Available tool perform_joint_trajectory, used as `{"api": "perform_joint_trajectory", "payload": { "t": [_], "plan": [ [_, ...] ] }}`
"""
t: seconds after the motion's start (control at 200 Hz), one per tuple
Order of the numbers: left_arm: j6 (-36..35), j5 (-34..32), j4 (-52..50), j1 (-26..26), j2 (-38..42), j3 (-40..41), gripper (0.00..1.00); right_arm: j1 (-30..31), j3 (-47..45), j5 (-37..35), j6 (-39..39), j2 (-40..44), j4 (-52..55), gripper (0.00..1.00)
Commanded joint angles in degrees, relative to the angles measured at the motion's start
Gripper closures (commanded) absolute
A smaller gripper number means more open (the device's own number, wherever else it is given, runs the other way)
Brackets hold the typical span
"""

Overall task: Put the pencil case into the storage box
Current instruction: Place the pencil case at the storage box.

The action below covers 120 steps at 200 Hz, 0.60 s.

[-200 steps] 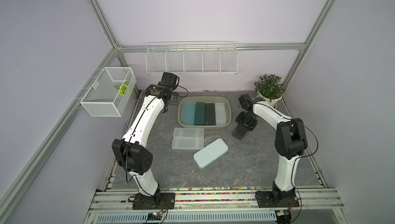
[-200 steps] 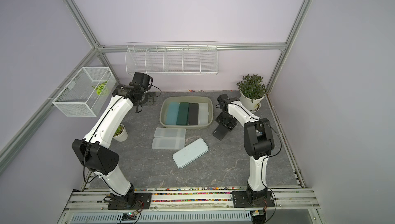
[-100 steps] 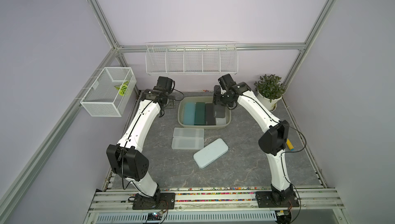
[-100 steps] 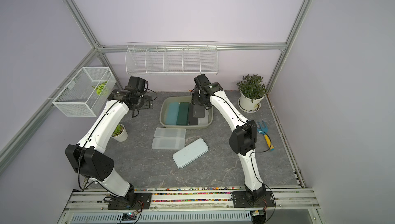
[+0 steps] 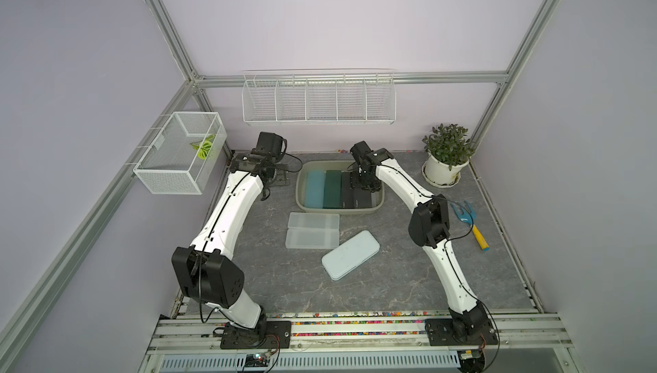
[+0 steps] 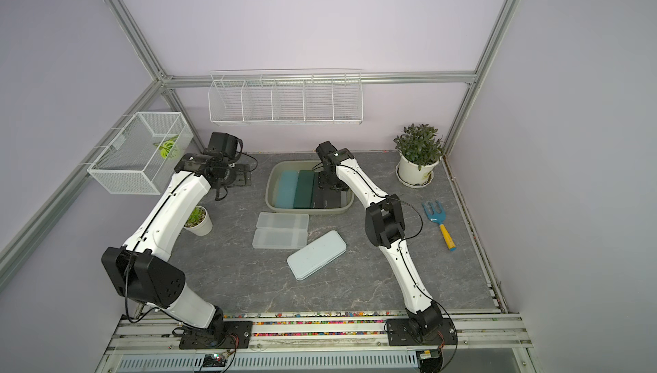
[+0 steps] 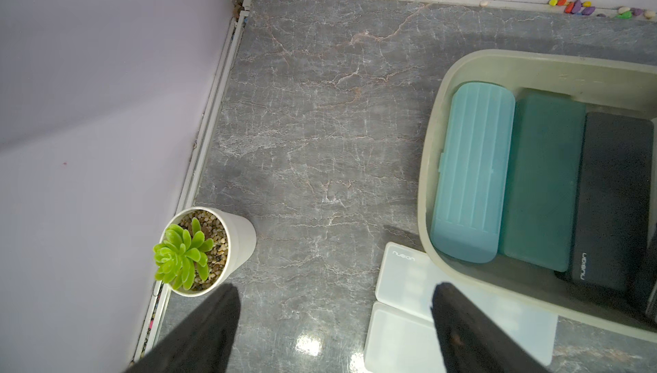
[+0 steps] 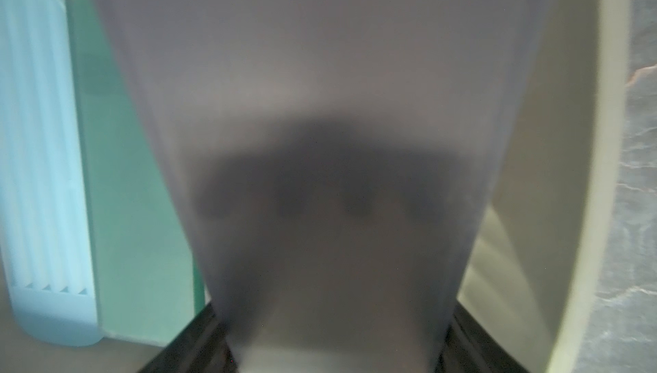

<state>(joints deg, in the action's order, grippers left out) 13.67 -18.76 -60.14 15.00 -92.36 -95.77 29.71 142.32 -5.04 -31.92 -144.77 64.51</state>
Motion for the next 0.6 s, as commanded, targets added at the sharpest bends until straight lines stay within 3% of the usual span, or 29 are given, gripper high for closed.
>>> {"api": "perform_joint_trajectory", "payload": {
  "t": [0.0, 0.24, 0.595],
  "plan": [
    [0.2, 1.1, 0.5, -0.4, 0.8, 0.5, 0.11, -0.7, 1.4, -2.4, -0.7, -1.1, 3.0, 0.33],
    [0.3, 1.7, 0.8, -0.6, 0.1, 0.2, 0.11, -2.1, 1.4, -2.0, -2.2, -2.6, 4.7, 0.26],
    [0.4, 2.0, 0.3, -0.6, -1.7, -1.7, 0.11, -2.6, 1.6, -0.2, -2.4, -0.3, 3.7, 0.08]
  ]
}}
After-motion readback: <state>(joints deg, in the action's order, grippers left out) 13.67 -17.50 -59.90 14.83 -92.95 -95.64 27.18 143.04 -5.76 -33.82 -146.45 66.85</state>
